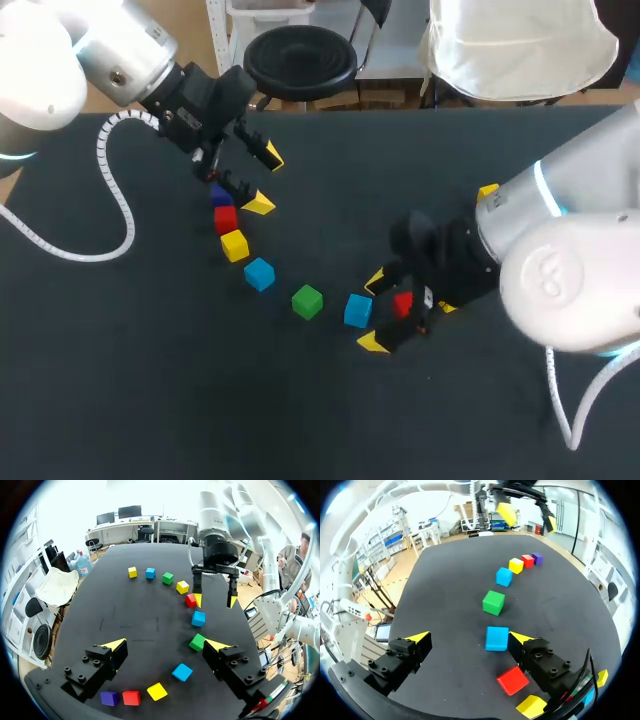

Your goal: Place the blue cubes, place green cubes on the blue cubes, place the yellow cubes on the green cubes, then place the red cubes on the yellow cubes, and place purple cube on the red cubes.

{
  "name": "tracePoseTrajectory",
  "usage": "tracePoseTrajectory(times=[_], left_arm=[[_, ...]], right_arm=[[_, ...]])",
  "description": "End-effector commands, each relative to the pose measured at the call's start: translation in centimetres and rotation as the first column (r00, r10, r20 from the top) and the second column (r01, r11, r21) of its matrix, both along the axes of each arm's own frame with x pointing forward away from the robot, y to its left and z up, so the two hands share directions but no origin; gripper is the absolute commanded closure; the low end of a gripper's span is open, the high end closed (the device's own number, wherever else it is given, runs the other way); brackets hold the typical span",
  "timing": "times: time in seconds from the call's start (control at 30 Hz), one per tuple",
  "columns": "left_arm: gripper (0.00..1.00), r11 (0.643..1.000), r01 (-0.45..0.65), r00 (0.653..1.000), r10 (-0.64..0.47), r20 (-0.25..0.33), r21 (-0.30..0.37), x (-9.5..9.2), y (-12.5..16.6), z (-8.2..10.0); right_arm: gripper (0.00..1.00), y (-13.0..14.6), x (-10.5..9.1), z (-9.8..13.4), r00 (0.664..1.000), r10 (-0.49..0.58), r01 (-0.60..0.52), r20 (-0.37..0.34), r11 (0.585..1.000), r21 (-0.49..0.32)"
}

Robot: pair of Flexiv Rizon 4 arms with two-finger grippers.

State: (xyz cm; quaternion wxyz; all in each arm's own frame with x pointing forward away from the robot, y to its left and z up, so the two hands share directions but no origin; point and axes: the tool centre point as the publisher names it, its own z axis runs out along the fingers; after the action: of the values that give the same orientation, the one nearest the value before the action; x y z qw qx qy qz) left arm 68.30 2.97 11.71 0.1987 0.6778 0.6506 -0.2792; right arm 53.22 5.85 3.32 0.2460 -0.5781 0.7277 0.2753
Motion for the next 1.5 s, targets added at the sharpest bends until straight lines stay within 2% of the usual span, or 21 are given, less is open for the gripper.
tracePoseTrajectory(times=[0.03, 0.2, 0.4, 0.8, 1.03, 1.33, 1.5], left_arm=[[0.0, 1.0, 0.002, 1.0, -0.002, -0.002, 0.003, 0.1, 0.0, 0.0], [0.0, 1.0, 0.002, 1.0, -0.002, -0.002, 0.003, 0.1, 0.0, 0.0], [0.0, 1.0, 0.002, 1.0, -0.002, -0.002, 0.003, 0.1, 0.0, 0.0], [0.0, 1.0, 0.002, 1.0, -0.002, -0.002, 0.003, 0.1, 0.0, 0.0], [0.0, 1.0, 0.002, 1.0, -0.002, -0.002, 0.003, 0.1, 0.0, 0.0], [0.0, 1.0, 0.002, 1.0, -0.002, -0.002, 0.003, 0.1, 0.0, 0.0], [0.0, 1.0, 0.002, 1.0, -0.002, -0.002, 0.003, 0.1, 0.0, 0.0]], right_arm=[[0.0, -0.3, -0.3, 0.3, 0.997, -0.042, 0.043, 0.062, 0.999, -0.027], [0.0, -1.0, 0.7, 0.7, 0.996, -0.023, 0.025, 0.089, 1.0, -0.016], [0.0, -1.2, 1.7, 0.5, 0.999, 0.01, -0.011, 0.047, 1.0, 0.02], [0.0, -0.6, 1.1, -0.9, 1.0, 0.006, -0.005, -0.013, 0.997, 0.072], [0.0, -0.1, 1.2, -1.7, 1.0, 0.004, -0.004, -0.017, 0.999, 0.035], [0.0, 0.1, 1.8, -2.1, 1.0, 0.015, -0.014, -0.014, 1.0, 0.028], [0.0, 0.0, 2.1, -2.8, 0.998, 0.023, -0.02, -0.056, 0.999, 0.051]])
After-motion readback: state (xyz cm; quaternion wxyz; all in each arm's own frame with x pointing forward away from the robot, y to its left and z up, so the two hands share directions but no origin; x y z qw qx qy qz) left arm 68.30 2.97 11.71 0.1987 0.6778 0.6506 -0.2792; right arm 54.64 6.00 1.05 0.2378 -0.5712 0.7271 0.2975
